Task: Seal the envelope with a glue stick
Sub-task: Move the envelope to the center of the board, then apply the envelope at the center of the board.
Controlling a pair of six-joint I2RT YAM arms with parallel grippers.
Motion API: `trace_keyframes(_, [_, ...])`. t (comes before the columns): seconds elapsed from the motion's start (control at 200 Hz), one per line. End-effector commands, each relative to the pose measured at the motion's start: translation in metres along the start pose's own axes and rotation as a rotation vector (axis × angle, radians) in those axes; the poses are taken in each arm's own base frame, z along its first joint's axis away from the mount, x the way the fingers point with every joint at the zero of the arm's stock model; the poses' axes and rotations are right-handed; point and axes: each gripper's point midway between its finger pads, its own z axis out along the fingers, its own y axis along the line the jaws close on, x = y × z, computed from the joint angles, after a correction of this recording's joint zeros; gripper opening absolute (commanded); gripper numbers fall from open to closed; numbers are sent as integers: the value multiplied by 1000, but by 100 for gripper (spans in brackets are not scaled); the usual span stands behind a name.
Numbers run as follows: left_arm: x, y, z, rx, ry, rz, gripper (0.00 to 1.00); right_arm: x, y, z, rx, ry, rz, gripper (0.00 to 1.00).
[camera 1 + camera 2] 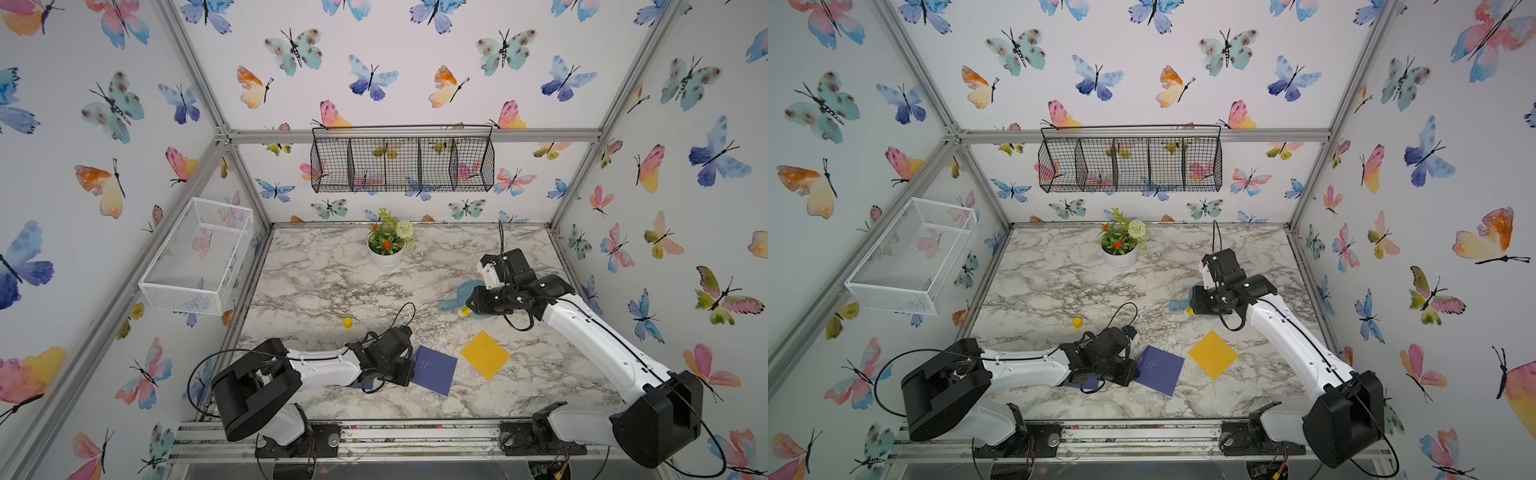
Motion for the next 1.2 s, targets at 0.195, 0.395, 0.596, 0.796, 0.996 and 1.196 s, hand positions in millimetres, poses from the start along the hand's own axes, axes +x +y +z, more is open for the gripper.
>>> trace_keyframes(0.195, [3,-2,0,35,-14,8,0,29,12,24,16,80,13,2])
trace_keyframes(0.395, [4,-2,1,17,10,41,0,56,27,33,16,143,2,2])
trace_keyframes(0.596, [5,-1,5,16,24,-22,0,90,50,46,31,214,-9,2])
trace_keyframes(0.796, [9,2,7,18,33,-41,0,110,61,58,89,230,-23,2])
trace_keyframes(0.996, [10,-2,6,35,36,-34,0,122,72,70,117,240,-41,2])
trace_keyframes(1.196, [9,-4,6,47,41,-30,0,127,71,78,174,205,-48,2])
